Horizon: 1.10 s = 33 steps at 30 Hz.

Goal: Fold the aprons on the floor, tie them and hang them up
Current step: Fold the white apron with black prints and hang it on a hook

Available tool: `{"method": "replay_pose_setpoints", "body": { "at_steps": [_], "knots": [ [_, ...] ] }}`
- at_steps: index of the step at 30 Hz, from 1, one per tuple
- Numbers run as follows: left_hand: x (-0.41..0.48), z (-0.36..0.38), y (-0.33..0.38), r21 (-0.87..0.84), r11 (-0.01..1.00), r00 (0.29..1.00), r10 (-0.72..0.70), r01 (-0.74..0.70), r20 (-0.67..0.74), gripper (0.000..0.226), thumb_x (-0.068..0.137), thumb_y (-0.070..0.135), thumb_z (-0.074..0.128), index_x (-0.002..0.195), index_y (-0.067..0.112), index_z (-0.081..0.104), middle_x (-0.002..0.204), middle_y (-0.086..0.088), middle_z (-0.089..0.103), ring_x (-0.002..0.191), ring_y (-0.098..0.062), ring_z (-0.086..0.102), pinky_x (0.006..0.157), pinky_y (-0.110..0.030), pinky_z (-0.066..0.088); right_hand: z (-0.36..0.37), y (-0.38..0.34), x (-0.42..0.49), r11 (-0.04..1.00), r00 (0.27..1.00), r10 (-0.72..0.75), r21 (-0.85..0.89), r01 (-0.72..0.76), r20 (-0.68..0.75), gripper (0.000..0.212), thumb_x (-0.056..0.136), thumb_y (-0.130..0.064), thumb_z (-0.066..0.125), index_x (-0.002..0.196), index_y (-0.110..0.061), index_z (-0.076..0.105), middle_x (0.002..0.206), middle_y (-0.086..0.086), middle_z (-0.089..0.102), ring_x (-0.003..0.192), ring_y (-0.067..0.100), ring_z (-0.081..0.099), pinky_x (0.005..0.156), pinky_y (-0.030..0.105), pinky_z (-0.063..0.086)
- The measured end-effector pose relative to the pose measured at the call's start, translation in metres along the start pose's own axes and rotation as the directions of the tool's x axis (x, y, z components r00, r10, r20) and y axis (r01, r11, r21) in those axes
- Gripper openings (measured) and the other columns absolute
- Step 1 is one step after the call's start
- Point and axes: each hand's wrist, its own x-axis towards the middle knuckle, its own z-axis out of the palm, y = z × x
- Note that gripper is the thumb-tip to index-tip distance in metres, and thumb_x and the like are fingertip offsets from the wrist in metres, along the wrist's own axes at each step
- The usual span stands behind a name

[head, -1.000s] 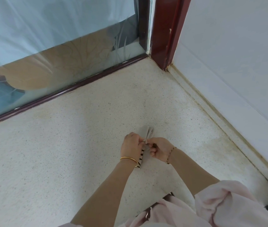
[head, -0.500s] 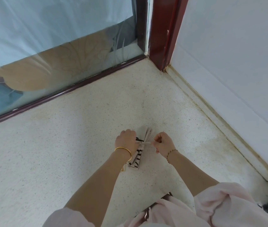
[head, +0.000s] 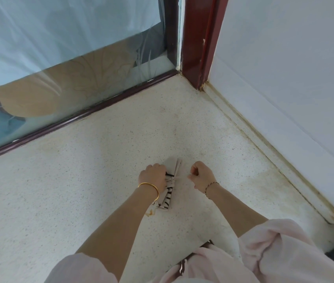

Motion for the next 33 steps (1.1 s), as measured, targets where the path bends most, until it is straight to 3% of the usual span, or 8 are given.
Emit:
{"method": "replay_pose_setpoints", "body": {
  "at_steps": [4, 8, 12, 16, 21, 24, 28, 33],
  "knots": [
    [0.000, -0.020, -0.007, -0.433, 0.901, 0.986, -0.084, 0.015, -0.141, 0.013, 0.088, 0.007, 0.045, 0.080, 0.011, 0.035, 0.068, -0.004, 0.042, 0.060, -0.017, 0.038, 0.055, -0.027, 0.033, -0.009, -0.007, -0.001, 0.955, 0.979, 0.117, 0.250, -0.157, 0.166, 0.009, 0.091, -0.003, 0.053, 0.090, -0.012, 0.052, 0.086, 0.007, 0.056, 0.062, 0.015, 0.055, 0.063, 0.028, 0.057],
    [0.001, -0.048, -0.014, -0.596, 0.798, 0.971, -0.066, -0.087, -0.229, 0.020, 0.088, 0.004, 0.044, 0.076, 0.015, 0.033, 0.075, -0.009, 0.059, 0.068, -0.022, 0.057, 0.054, -0.027, 0.040, -0.033, -0.024, -0.002, 0.900, 0.972, 0.187, 0.371, -0.228, 0.143, 0.012, 0.095, -0.005, 0.048, 0.106, -0.009, 0.053, 0.102, 0.011, 0.061, 0.062, 0.018, 0.060, 0.060, 0.029, 0.057],
    [0.000, -0.091, -0.001, -0.778, 0.600, 0.972, -0.004, -0.185, -0.235, 0.016, 0.090, -0.004, 0.043, 0.080, 0.008, 0.039, 0.085, -0.015, 0.067, 0.073, -0.005, 0.068, 0.055, -0.016, 0.050, -0.057, -0.048, 0.000, 0.834, 0.981, 0.181, 0.519, -0.189, 0.066, 0.018, 0.095, -0.004, 0.046, 0.111, -0.012, 0.049, 0.111, 0.014, 0.058, 0.068, 0.022, 0.062, 0.055, 0.030, 0.058],
    [0.000, -0.134, 0.018, -0.809, 0.541, 0.973, 0.145, -0.229, -0.179, 0.012, 0.092, -0.002, 0.048, 0.085, 0.006, 0.043, 0.093, -0.017, 0.070, 0.076, -0.013, 0.071, 0.067, -0.027, 0.058, -0.088, -0.075, -0.013, 0.709, 0.988, 0.072, 0.690, -0.145, 0.133, 0.020, 0.098, -0.017, 0.044, 0.115, -0.016, 0.055, 0.113, 0.012, 0.060, 0.086, 0.030, 0.065, 0.070, 0.043, 0.057],
    [-0.001, -0.183, 0.047, -0.828, 0.491, 0.959, 0.215, -0.270, -0.185, 0.015, 0.094, -0.005, 0.043, 0.086, 0.008, 0.042, 0.091, -0.013, 0.070, 0.078, -0.021, 0.071, 0.067, -0.028, 0.059, -0.131, -0.090, -0.038, 0.691, 0.926, -0.263, 0.723, -0.015, 0.270, 0.049, 0.078, 0.015, 0.045, 0.121, -0.008, 0.053, 0.118, 0.010, 0.061, 0.093, 0.031, 0.066, 0.071, 0.043, 0.057],
    [-0.008, -0.216, 0.067, -0.815, 0.464, 0.933, 0.261, -0.346, -0.247, 0.016, 0.094, -0.004, 0.043, 0.085, 0.009, 0.041, 0.086, -0.010, 0.068, 0.072, -0.015, 0.070, 0.063, -0.022, 0.057, -0.152, -0.106, -0.058, 0.778, 0.914, -0.339, 0.612, 0.139, 0.223, 0.047, 0.077, -0.003, 0.067, 0.121, -0.013, 0.055, 0.113, 0.002, 0.064, 0.095, 0.023, 0.066, 0.075, 0.037, 0.056],
    [-0.023, -0.271, 0.099, -0.757, 0.435, 0.865, 0.361, -0.488, -0.349, 0.011, 0.094, -0.001, 0.047, 0.087, 0.007, 0.045, 0.084, -0.014, 0.061, 0.074, -0.022, 0.067, 0.066, -0.028, 0.059, -0.190, -0.142, -0.094, 0.769, 0.917, -0.397, 0.553, 0.320, 0.021, 0.021, 0.082, -0.015, 0.069, 0.103, -0.014, 0.063, 0.092, 0.002, 0.067, 0.082, 0.016, 0.065, 0.071, 0.030, 0.053],
    [-0.043, -0.356, 0.137, -0.653, 0.407, 0.761, 0.455, -0.639, -0.462, 0.011, 0.094, 0.002, 0.049, 0.086, 0.009, 0.047, 0.079, -0.009, 0.059, 0.071, -0.020, 0.063, 0.070, -0.032, 0.059, -0.244, -0.193, -0.144, 0.666, 0.837, -0.518, 0.532, 0.523, -0.176, 0.043, 0.069, -0.013, 0.068, 0.110, -0.002, 0.060, 0.087, 0.005, 0.066, 0.069, 0.012, 0.064, 0.059, 0.024, 0.052]
  ]
}}
